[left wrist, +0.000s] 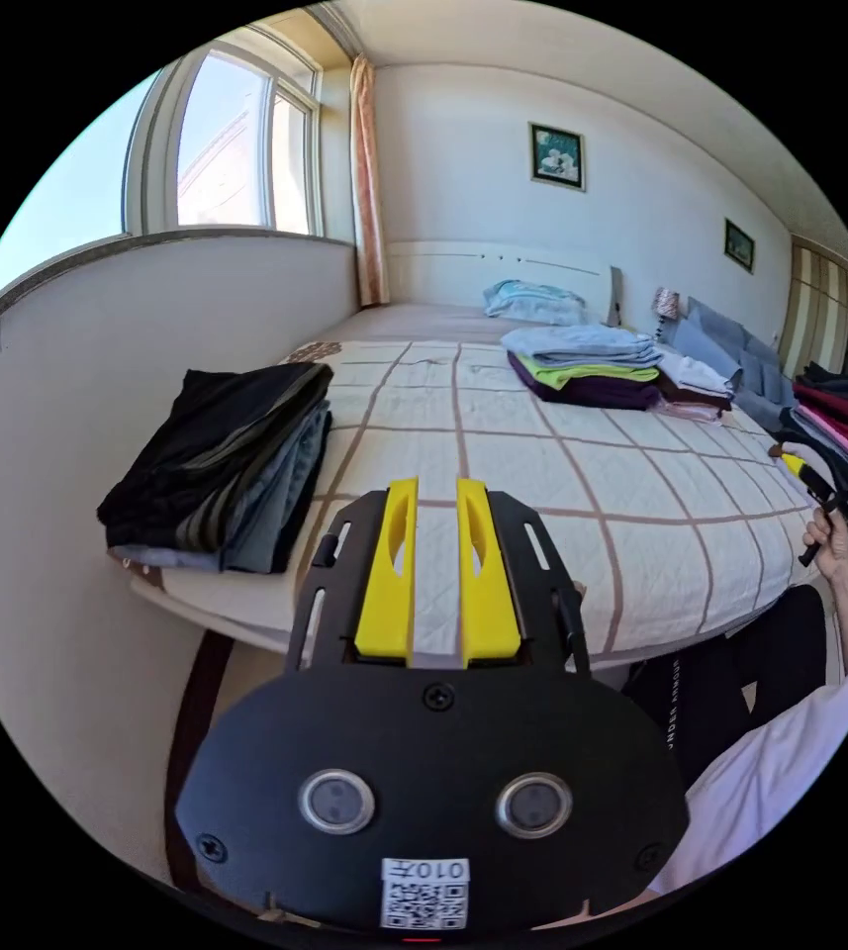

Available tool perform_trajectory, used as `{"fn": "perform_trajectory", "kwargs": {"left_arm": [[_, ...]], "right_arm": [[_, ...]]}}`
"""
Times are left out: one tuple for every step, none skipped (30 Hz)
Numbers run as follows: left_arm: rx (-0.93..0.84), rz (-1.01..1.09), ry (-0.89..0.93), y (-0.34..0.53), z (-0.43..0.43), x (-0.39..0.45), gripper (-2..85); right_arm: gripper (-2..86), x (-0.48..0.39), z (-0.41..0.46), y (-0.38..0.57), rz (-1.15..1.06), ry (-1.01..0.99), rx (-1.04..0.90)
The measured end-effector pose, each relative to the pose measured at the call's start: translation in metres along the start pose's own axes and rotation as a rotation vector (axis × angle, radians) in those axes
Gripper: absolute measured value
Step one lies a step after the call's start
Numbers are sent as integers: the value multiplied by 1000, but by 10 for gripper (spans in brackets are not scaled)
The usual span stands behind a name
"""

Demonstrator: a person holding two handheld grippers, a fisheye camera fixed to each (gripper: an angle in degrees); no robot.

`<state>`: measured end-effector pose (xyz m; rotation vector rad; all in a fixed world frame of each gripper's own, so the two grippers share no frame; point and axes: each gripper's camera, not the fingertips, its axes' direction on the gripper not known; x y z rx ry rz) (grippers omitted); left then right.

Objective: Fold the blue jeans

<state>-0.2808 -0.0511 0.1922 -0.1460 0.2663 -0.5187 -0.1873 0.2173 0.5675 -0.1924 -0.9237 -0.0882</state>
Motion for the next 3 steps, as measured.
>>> {"fn": "perform_trajectory", "kwargs": {"left_arm": [[-27, 13, -102, 3, -4, -8, 90], [-42, 29, -151, 3, -5, -11, 94], [-65, 45, -231, -1, -7, -20, 101]], "right_arm": [[61, -10, -3, -3, -19, -26, -15], [60, -20, -10, -7, -35, -58, 11], [61, -24, -14, -8, -38, -71, 29]]}}
